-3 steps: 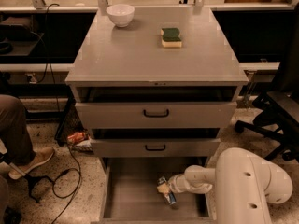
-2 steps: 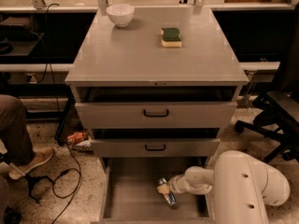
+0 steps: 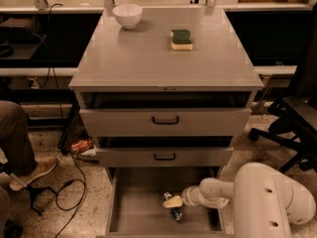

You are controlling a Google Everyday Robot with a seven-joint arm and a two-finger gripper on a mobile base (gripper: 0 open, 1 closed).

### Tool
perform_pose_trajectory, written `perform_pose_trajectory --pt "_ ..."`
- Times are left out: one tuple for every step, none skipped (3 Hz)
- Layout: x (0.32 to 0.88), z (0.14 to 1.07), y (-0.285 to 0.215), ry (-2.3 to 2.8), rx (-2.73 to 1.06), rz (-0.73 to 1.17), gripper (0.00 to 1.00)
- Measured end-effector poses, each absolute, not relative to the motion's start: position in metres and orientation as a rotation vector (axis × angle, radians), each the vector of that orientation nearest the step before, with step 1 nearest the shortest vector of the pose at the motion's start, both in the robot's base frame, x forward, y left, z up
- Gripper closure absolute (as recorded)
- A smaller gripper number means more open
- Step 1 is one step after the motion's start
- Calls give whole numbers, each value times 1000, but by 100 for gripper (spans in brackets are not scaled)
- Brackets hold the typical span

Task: Place redbull can into bottom drawer

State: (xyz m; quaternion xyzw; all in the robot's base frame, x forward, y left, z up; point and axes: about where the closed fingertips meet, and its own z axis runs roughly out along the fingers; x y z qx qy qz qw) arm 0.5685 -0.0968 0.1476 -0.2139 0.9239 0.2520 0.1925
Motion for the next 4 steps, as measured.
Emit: perform_pose_trajectory --pt "571 162 -116 2567 -559 692 0" --pt "577 191 -152 2524 -514 659 0" --pt "582 232 -207 2454 -445 610 0" --pt "586 264 -255 2407 -390 589 0"
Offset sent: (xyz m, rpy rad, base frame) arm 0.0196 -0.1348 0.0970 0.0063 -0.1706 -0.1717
